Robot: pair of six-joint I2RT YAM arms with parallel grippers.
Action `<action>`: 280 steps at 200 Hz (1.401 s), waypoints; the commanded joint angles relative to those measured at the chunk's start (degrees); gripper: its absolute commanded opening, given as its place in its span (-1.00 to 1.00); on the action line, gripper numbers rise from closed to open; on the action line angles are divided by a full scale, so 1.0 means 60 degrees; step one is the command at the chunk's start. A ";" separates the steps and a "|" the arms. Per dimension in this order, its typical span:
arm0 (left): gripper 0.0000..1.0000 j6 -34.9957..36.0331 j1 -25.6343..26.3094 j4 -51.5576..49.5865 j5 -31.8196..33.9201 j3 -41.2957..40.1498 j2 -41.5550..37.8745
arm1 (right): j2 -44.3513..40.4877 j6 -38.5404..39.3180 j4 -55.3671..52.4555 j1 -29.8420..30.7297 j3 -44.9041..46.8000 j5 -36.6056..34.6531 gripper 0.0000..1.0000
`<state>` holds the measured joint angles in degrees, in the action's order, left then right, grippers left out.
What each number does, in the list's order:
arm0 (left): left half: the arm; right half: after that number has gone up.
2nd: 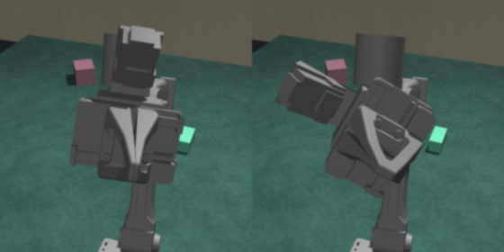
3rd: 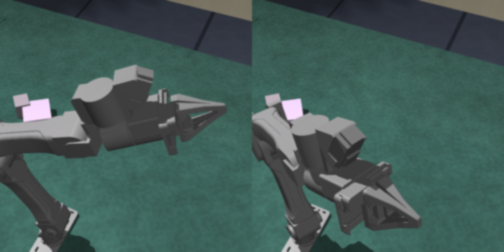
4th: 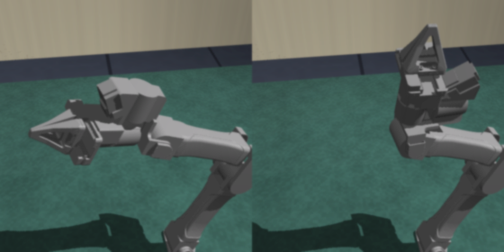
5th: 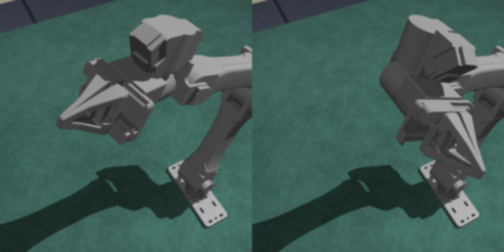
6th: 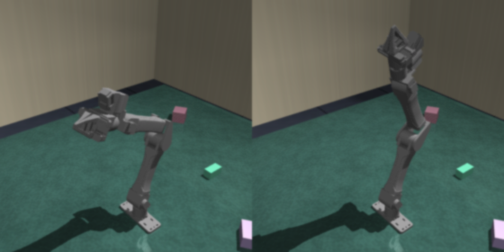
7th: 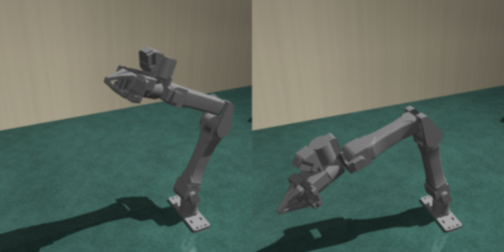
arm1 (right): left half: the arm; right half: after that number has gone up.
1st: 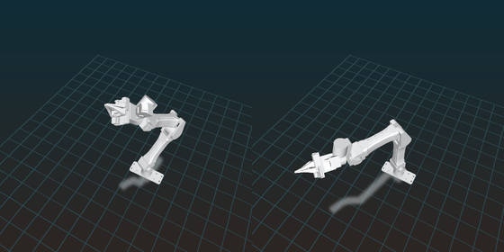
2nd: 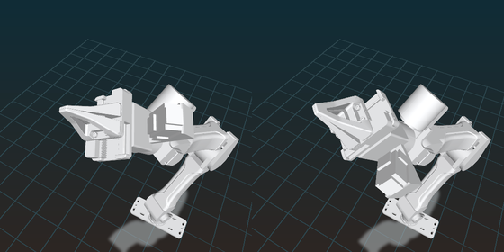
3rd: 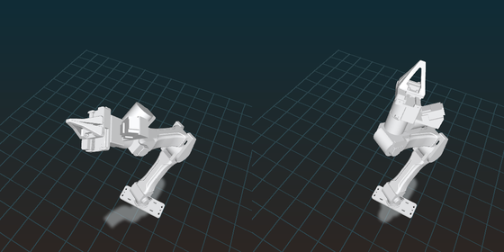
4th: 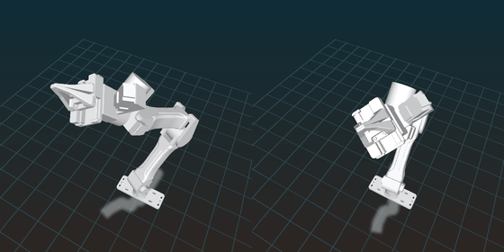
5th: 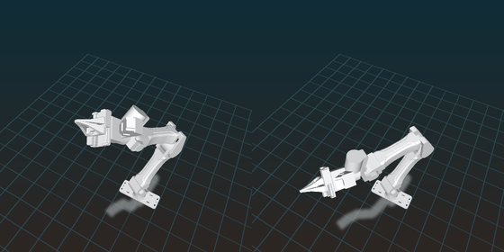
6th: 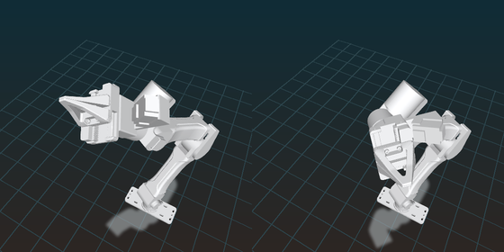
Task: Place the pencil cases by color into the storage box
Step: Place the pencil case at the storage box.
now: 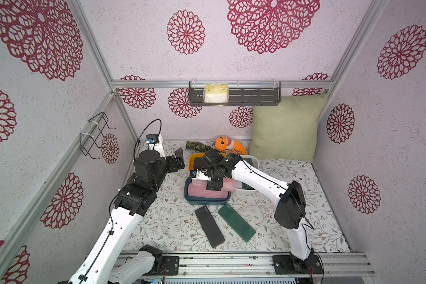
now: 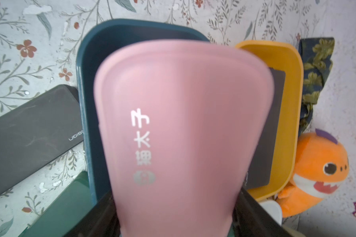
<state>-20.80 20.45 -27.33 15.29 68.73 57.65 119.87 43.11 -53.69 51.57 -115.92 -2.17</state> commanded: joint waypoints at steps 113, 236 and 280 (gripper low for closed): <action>0.95 -0.0677 -0.0094 -0.0354 0.0367 -0.0220 -0.0190 | 0.2141 0.0462 -0.1144 0.0210 -0.1855 0.0032 0.08; 0.95 -0.0665 -0.0112 -0.0498 0.0514 -0.0177 0.0066 | 0.2751 0.0158 -0.0868 0.0271 -0.1857 0.0157 0.17; 0.95 -0.0624 -0.0104 -0.0584 0.0529 -0.0107 0.0174 | 0.2835 0.0125 -0.0807 0.0281 -0.1894 0.0136 0.63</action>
<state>-24.91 20.25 -29.82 17.61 67.85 58.15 135.79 44.93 -57.82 53.10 -125.89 -2.35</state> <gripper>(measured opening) 0.975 0.786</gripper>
